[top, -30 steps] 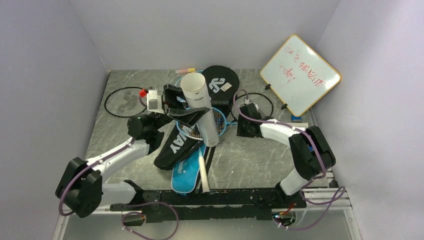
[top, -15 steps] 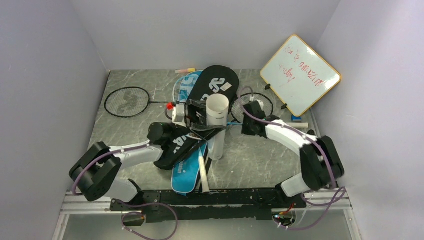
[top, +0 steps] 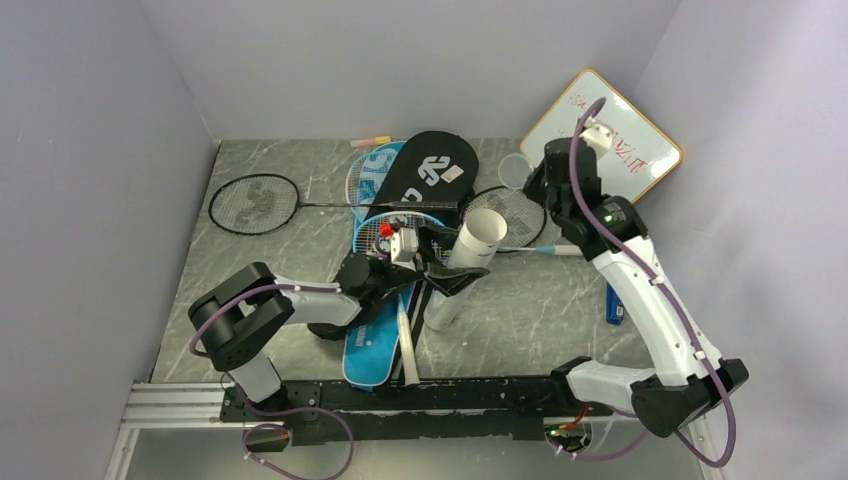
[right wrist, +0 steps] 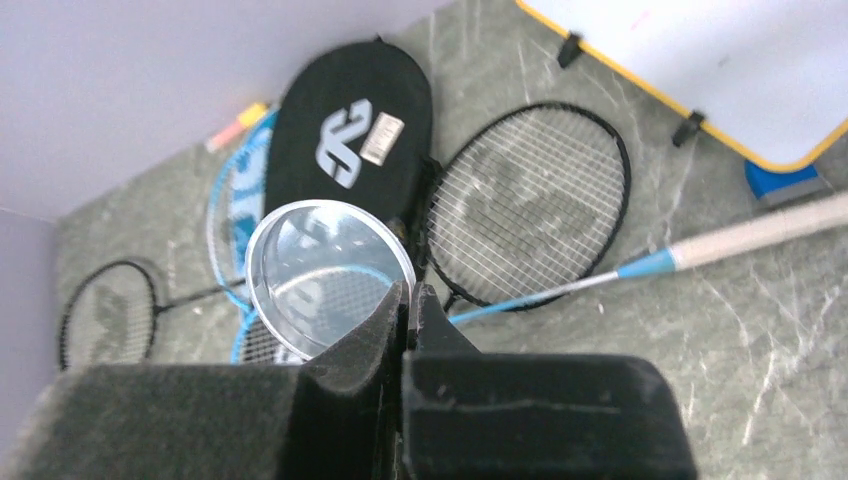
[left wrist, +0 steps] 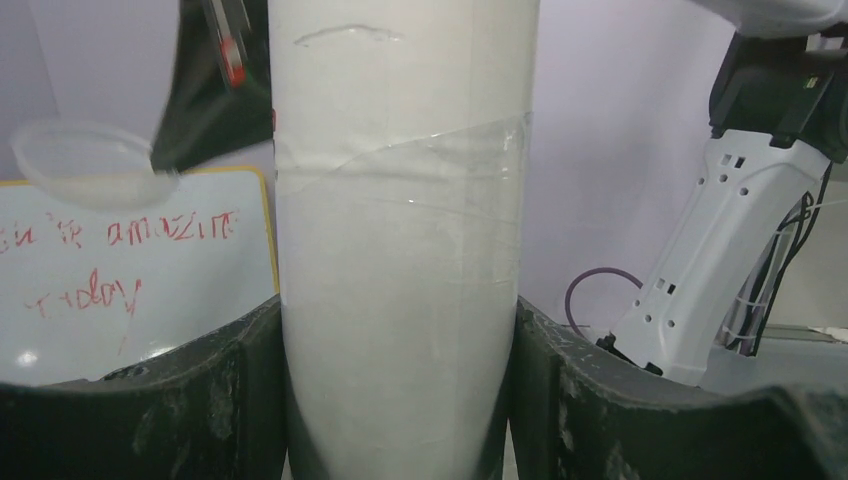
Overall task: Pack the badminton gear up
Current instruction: Close the lid on the shuttle tube.
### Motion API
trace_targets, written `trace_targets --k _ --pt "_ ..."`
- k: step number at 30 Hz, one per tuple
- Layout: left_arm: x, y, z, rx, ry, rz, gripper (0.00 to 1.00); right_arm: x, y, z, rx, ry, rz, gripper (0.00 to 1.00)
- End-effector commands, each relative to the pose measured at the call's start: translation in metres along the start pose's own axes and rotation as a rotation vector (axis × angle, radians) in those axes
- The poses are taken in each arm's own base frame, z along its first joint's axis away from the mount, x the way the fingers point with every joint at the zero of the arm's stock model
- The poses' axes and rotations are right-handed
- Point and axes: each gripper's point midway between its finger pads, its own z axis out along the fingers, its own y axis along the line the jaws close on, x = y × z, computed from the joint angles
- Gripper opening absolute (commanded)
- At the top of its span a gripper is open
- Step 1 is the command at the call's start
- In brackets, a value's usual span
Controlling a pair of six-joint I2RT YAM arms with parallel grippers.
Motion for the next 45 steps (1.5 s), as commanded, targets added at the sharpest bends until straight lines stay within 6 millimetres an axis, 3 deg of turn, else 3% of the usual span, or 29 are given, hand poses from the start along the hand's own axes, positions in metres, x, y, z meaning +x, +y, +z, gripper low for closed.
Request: trace_targets --k 1,9,13,17,23,32,41,45 --pt "-0.038 -0.01 0.003 0.056 -0.204 0.206 0.57 -0.028 0.011 -0.029 -0.019 0.025 0.0 0.0" --pt "-0.053 -0.007 0.016 0.062 -0.252 0.224 0.59 -0.078 0.023 -0.081 -0.122 -0.059 -0.003 0.0" --pt "-0.044 -0.003 0.018 0.058 -0.241 0.208 0.59 -0.101 0.03 -0.101 -0.164 -0.1 -0.017 0.0" --pt "-0.039 0.002 0.02 0.045 -0.235 0.215 0.59 -0.109 0.051 -0.118 -0.291 -0.077 -0.106 0.0" --pt "-0.039 0.005 0.017 0.02 -0.235 0.227 0.61 -0.074 0.079 -0.123 -0.463 0.095 -0.203 0.0" --pt "-0.037 0.003 -0.007 -0.02 -0.198 0.222 0.66 -0.031 0.092 -0.137 -0.643 0.247 -0.253 0.0" --pt "-0.023 0.005 -0.024 -0.017 -0.139 0.152 0.68 -0.02 0.1 -0.158 -0.762 0.304 -0.266 0.0" --pt "-0.019 0.003 -0.025 -0.002 -0.127 0.139 0.71 -0.013 0.099 -0.156 -0.764 0.334 -0.271 0.0"
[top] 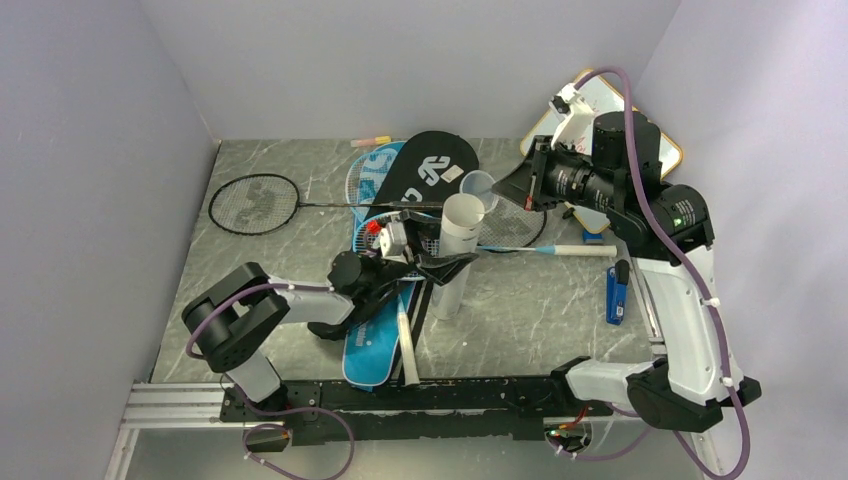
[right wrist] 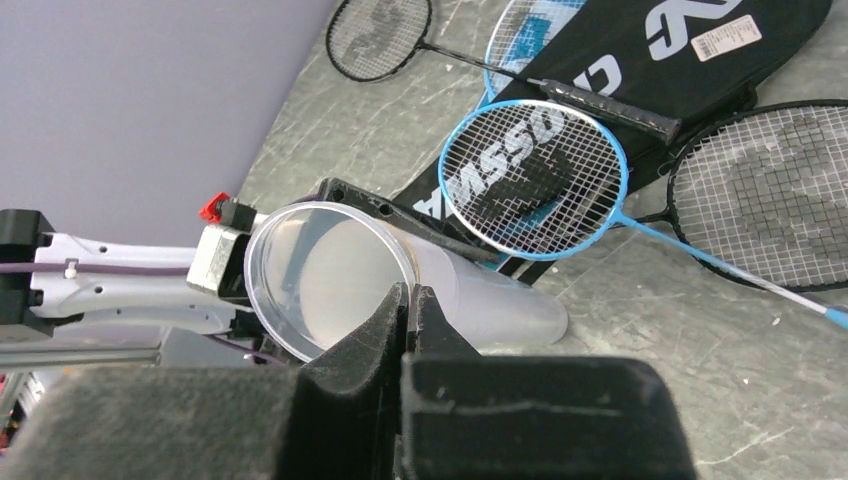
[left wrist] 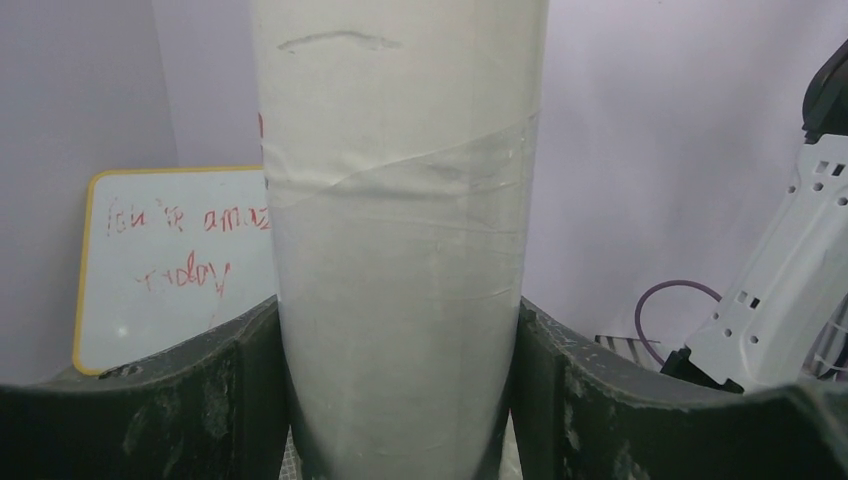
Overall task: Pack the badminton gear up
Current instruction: Close the lid on the shuttle tube.
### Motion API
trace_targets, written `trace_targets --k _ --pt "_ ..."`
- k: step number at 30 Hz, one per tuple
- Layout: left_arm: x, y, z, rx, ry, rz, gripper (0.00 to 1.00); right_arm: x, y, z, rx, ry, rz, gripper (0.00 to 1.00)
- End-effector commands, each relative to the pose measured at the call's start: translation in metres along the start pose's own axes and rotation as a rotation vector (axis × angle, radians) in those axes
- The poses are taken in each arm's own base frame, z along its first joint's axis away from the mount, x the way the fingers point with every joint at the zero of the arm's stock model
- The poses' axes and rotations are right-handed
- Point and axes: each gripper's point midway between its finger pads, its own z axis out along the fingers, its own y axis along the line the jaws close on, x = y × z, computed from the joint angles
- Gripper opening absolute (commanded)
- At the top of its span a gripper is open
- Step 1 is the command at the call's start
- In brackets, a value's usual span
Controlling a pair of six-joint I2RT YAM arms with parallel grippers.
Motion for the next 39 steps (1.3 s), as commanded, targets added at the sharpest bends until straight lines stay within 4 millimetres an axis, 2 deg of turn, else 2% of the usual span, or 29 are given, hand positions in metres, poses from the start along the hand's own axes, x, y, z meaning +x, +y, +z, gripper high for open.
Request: trace_targets --k 1,6,18,27,39 --pt "-0.017 -0.023 -0.015 0.114 -0.122 0.072 0.71 0.005 0.007 -0.002 -0.046 0.017 -0.02 0.0" --pt "-0.018 -0.023 -0.016 0.118 -0.122 0.075 0.76 0.008 0.005 0.004 -0.048 0.033 -0.021 0.0" --pt "-0.014 -0.027 -0.013 0.147 -0.111 0.061 0.7 0.015 0.009 0.004 -0.084 0.052 -0.032 0.01" --pt "-0.013 -0.025 -0.012 0.139 -0.078 0.077 0.71 0.011 0.02 0.0 -0.142 0.038 -0.041 0.03" --pt "-0.008 -0.026 -0.01 0.15 -0.059 0.061 0.71 0.013 0.024 0.0 -0.163 0.046 -0.036 0.05"
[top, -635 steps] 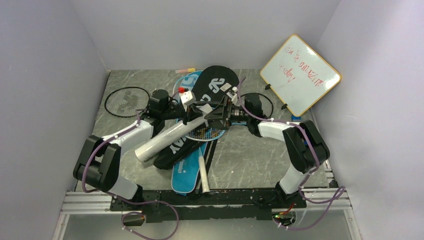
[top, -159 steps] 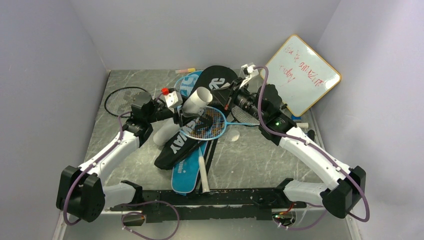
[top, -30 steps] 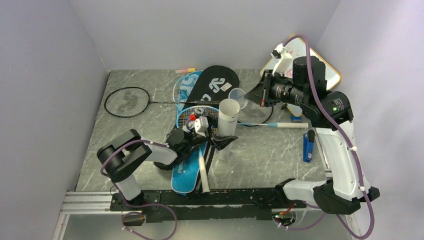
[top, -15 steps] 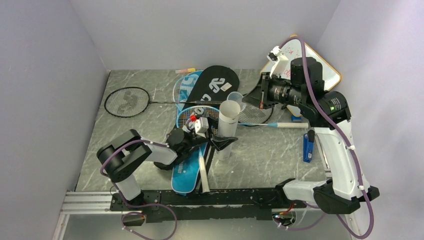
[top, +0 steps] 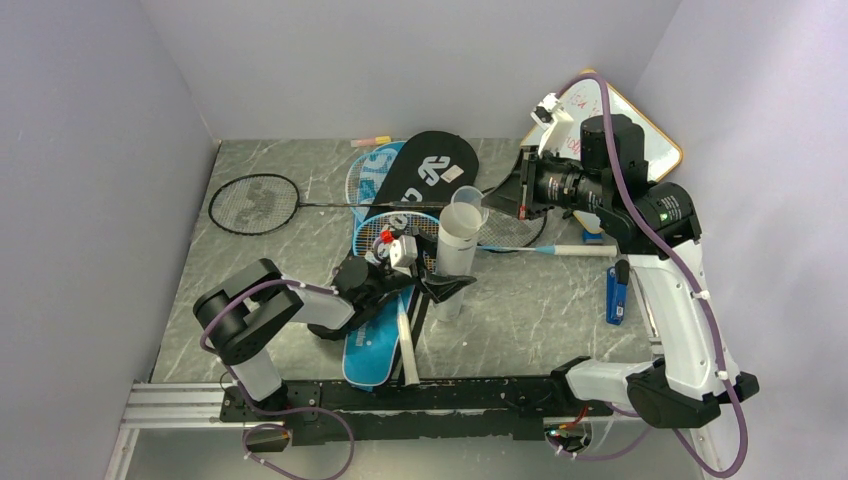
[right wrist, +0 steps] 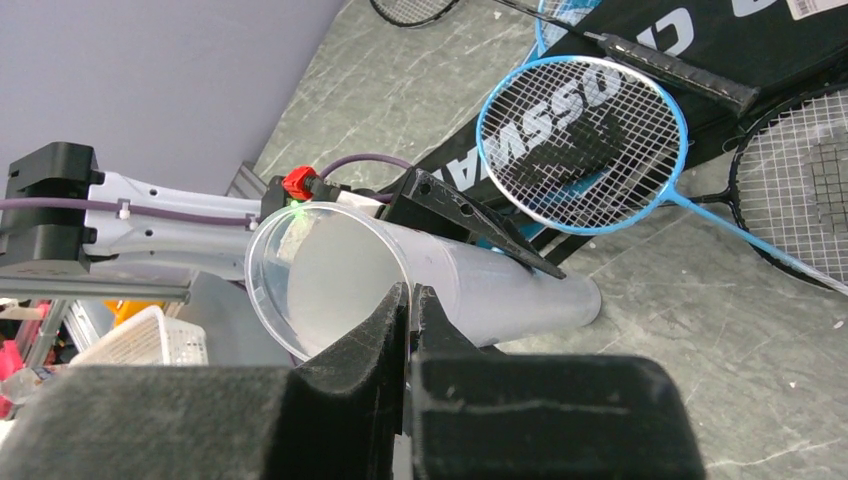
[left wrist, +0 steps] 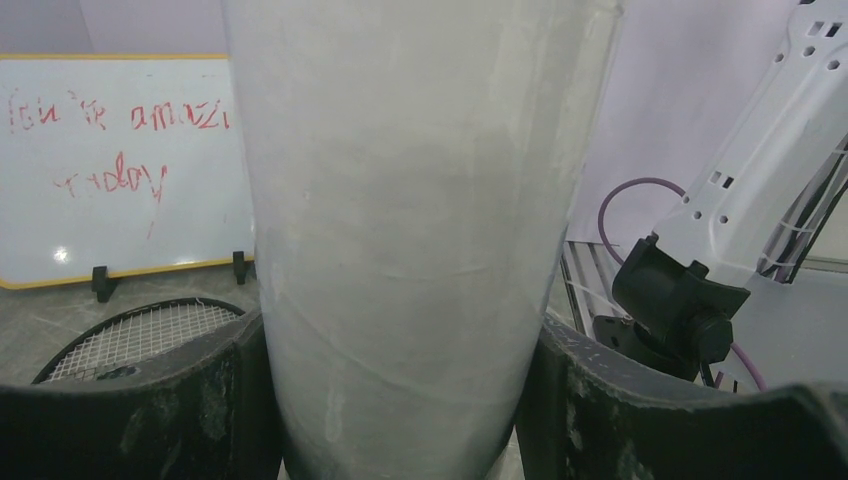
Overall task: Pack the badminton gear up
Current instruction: Close the lid on the shuttle tube.
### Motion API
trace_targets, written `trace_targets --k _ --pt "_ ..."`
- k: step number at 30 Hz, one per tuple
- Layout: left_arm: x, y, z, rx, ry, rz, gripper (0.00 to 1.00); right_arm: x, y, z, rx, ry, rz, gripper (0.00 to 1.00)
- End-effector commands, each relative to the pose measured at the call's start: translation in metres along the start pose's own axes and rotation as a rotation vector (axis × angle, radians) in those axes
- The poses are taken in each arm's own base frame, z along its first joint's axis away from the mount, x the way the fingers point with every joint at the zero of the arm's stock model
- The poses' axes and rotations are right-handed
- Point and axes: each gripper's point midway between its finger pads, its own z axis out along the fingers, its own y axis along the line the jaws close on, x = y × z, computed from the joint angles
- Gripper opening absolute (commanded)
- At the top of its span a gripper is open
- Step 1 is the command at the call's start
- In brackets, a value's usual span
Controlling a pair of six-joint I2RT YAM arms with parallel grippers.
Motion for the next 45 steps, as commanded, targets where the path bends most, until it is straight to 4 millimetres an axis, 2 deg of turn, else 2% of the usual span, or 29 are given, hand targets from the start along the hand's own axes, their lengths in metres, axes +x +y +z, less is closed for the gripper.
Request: trace_targets --k 1,16,22,32,36,39,45 --pt "-0.063 -0.018 0.01 0.09 -0.211 0.128 0.71 -0.011 0.014 -0.008 -0.054 -0.055 -0.04 0.05" --pt "-0.059 -0.016 0.011 0.084 -0.195 0.121 0.7 0.001 0.018 -0.005 -0.08 -0.007 -0.049 0.08" --pt "-0.059 -0.015 0.012 0.084 -0.195 0.121 0.71 0.008 0.016 -0.002 -0.072 0.018 -0.057 0.14" --pt "-0.061 -0.016 0.01 0.079 -0.194 0.126 0.72 -0.004 0.013 -0.005 -0.032 -0.023 -0.07 0.33" --pt "-0.061 -0.016 0.01 0.078 -0.194 0.127 0.74 -0.013 0.011 -0.006 -0.012 -0.061 -0.083 0.53" --pt "-0.061 -0.015 0.01 0.076 -0.193 0.127 0.75 -0.02 0.015 -0.004 -0.035 -0.094 -0.091 0.61" --pt "-0.06 -0.015 0.009 0.074 -0.188 0.129 0.75 -0.032 0.029 0.003 -0.128 -0.163 -0.127 0.66"
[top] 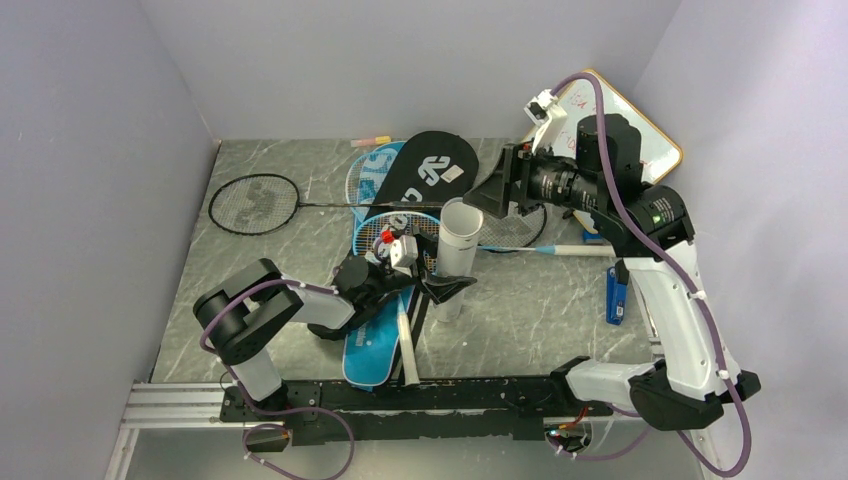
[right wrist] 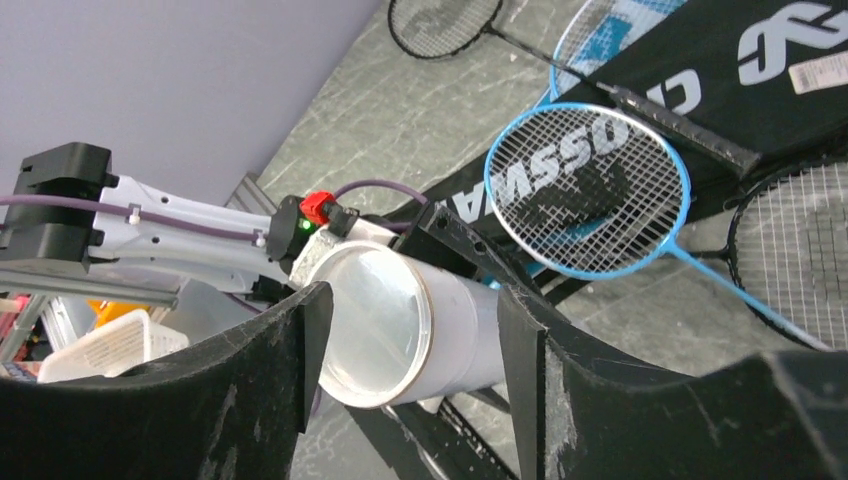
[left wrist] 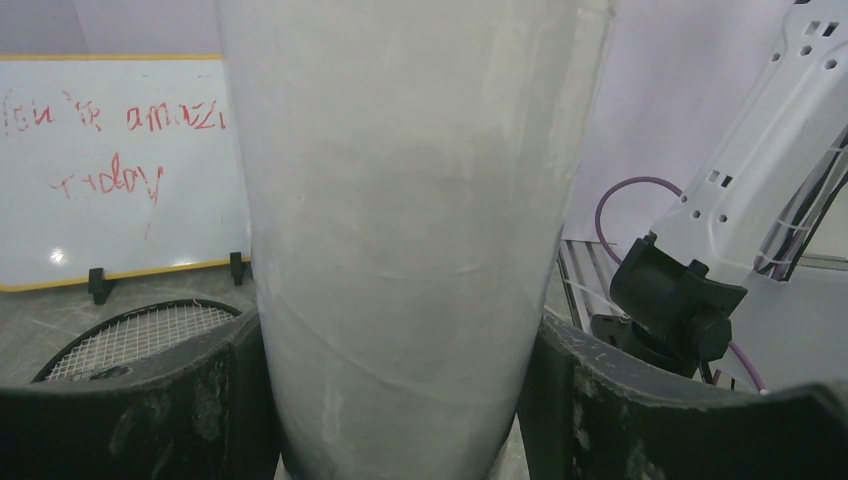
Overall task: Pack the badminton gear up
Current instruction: Close the lid on the shuttle tube.
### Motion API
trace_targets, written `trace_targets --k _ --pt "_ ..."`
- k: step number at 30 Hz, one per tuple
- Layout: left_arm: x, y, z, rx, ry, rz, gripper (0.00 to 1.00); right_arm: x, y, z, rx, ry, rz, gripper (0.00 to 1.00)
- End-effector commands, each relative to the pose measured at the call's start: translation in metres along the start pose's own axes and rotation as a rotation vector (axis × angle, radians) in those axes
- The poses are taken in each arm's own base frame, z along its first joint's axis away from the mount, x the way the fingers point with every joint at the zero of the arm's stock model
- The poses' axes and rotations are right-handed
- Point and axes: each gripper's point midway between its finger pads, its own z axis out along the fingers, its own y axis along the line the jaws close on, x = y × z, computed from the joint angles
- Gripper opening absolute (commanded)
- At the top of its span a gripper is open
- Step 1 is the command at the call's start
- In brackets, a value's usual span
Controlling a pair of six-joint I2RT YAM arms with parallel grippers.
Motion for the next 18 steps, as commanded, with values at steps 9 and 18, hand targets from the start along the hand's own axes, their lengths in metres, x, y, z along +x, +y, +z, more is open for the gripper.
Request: trace_targets --k 9,18 --pt "-0.059 -0.013 0.008 0.063 -0.188 0.129 0.75 -0.025 0.01 0.026 -0.109 -0.116 -0.065 0.85" --pt "-0.058 -0.014 0.011 0.071 -0.186 0.125 0.75 -0.014 0.006 0.039 -0.122 -0.15 -0.011 0.9"
